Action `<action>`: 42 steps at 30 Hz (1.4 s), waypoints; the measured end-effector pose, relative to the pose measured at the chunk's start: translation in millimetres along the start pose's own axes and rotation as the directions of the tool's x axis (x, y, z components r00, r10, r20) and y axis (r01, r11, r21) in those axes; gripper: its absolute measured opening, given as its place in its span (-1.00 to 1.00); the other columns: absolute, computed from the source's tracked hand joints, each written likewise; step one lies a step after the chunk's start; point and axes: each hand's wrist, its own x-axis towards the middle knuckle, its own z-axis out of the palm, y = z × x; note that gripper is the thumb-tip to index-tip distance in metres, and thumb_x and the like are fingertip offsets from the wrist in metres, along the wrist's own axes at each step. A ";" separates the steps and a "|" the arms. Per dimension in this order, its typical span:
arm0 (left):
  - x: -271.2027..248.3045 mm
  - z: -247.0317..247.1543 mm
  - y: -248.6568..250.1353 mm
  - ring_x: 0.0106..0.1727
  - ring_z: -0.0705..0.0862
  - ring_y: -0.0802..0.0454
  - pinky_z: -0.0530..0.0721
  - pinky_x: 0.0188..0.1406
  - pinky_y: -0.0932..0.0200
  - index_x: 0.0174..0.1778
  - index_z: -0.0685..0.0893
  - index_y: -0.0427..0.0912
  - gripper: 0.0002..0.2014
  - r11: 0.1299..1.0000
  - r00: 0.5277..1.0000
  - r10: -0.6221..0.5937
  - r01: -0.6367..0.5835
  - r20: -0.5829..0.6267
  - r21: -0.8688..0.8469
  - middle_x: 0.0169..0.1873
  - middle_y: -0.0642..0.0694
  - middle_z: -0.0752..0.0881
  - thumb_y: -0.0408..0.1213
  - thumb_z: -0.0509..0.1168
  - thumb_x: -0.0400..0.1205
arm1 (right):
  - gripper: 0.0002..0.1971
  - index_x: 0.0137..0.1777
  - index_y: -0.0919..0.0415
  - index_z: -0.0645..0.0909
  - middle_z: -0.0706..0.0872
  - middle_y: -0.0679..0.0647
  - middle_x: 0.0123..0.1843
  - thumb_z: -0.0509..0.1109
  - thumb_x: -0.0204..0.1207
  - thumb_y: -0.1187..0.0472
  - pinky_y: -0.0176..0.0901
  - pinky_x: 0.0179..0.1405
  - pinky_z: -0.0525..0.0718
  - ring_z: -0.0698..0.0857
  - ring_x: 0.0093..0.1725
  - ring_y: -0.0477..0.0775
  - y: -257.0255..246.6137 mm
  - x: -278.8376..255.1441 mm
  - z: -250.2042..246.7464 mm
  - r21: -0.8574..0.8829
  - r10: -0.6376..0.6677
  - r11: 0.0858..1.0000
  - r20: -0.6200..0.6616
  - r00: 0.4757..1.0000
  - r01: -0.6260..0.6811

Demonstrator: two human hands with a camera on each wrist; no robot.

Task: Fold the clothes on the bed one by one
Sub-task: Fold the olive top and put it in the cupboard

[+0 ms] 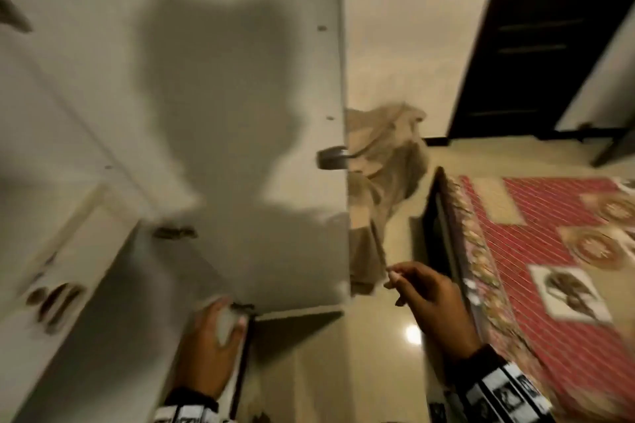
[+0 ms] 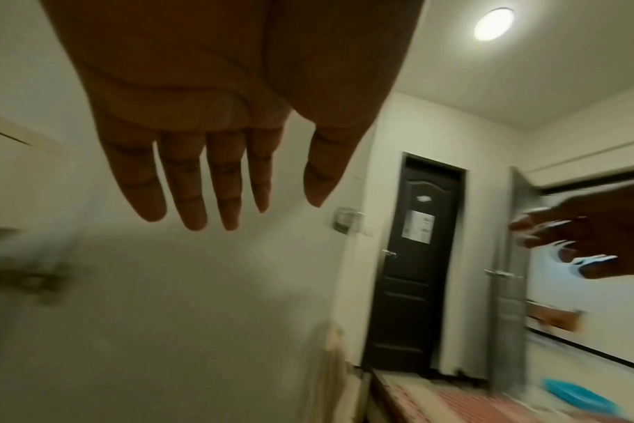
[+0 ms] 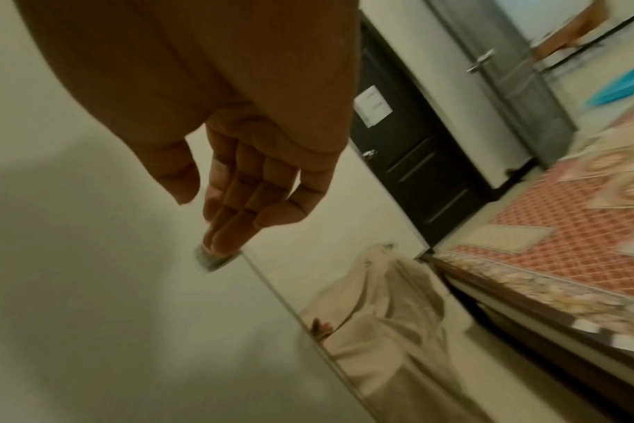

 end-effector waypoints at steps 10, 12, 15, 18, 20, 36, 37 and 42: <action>-128.8 264.1 342.4 0.32 0.66 0.05 0.56 0.35 0.16 0.46 0.60 -0.02 -0.55 0.563 0.125 0.618 -0.759 0.776 -0.326 0.30 0.00 0.71 0.05 0.27 0.68 | -0.93 0.02 0.23 0.76 0.86 0.22 -0.15 0.44 0.67 0.28 -0.27 -0.39 0.65 0.76 -0.31 -0.01 139.3 -183.0 -241.0 0.432 0.586 0.810 -0.586 0.560 -0.395; -156.8 293.7 376.8 0.33 0.64 0.05 0.55 0.31 0.22 0.48 0.58 -0.01 -0.61 0.502 -0.004 0.595 -0.779 0.804 -0.376 0.32 0.00 0.69 -0.09 0.30 0.71 | -0.90 0.07 0.28 0.75 0.86 0.21 -0.12 0.42 0.69 0.28 -0.35 -0.45 0.60 0.75 -0.39 -0.13 156.0 -208.1 -259.7 0.532 0.656 0.755 -0.616 0.436 -0.384; -192.4 343.2 418.0 0.28 0.66 0.06 0.59 0.30 0.17 0.46 0.59 0.03 -0.62 0.449 -0.159 0.565 -0.764 0.809 -0.464 0.27 0.01 0.72 -0.19 0.30 0.70 | -0.88 0.06 0.24 0.74 0.88 0.12 -0.15 0.43 0.68 0.20 -0.19 -0.41 0.56 0.73 -0.40 -0.02 191.7 -238.0 -295.1 0.625 0.722 0.688 -0.646 0.250 -0.369; -212.1 391.7 446.0 0.06 0.67 0.20 0.59 0.14 0.32 0.40 0.63 0.06 -0.66 0.455 -0.213 0.524 -0.749 0.825 -0.482 0.17 0.03 0.75 -0.23 0.32 0.69 | -0.85 0.10 0.28 0.72 0.87 0.19 -0.10 0.42 0.68 0.20 -0.22 -0.46 0.51 0.68 -0.40 0.02 231.2 -257.2 -330.7 0.714 0.783 0.610 -0.611 0.120 -0.345; -217.9 427.0 460.8 -0.14 0.60 0.32 0.47 -0.04 0.45 0.31 0.67 0.08 -0.72 0.459 -0.215 0.483 -0.764 0.849 -0.454 0.04 0.07 0.73 -0.24 0.32 0.70 | -0.83 0.13 0.29 0.72 0.87 0.21 -0.05 0.41 0.68 0.20 -0.22 -0.44 0.50 0.69 -0.38 0.01 251.8 -258.5 -356.9 0.730 0.815 0.562 -0.567 0.114 -0.389; -288.8 666.2 704.3 -0.13 0.70 0.21 0.65 -0.14 0.23 -0.04 0.62 0.14 -0.87 0.400 -0.335 0.387 -0.779 0.859 -0.483 -0.14 0.13 0.76 0.07 0.28 0.70 | -0.61 -0.11 0.32 0.69 0.86 0.15 -0.19 0.38 0.70 -0.05 -0.20 -0.38 0.57 0.72 -0.40 -0.02 360.3 -235.1 -636.4 0.768 0.804 0.553 -0.594 -0.036 -0.322; -298.7 692.8 722.6 -0.06 0.71 0.16 0.66 -0.07 0.20 0.09 0.63 0.12 -0.84 0.369 -0.350 0.330 -0.807 0.877 -0.461 -0.05 0.10 0.77 0.06 0.27 0.71 | -0.64 -0.08 0.32 0.70 0.86 0.14 -0.19 0.38 0.70 -0.02 -0.21 -0.41 0.56 0.72 -0.40 -0.02 378.9 -239.1 -658.4 0.774 0.813 0.545 -0.581 -0.022 -0.322; -363.3 819.2 808.5 0.29 0.67 -0.09 0.58 0.23 0.18 0.42 0.57 -0.06 -0.58 0.228 -0.268 0.105 -0.931 0.958 -0.286 0.29 -0.10 0.72 0.07 0.25 0.71 | -0.70 0.03 0.43 0.69 0.85 0.15 -0.22 0.44 0.68 0.12 -0.21 -0.44 0.54 0.68 -0.44 0.00 482.1 -264.7 -789.9 0.799 0.876 0.449 -0.483 0.019 -0.400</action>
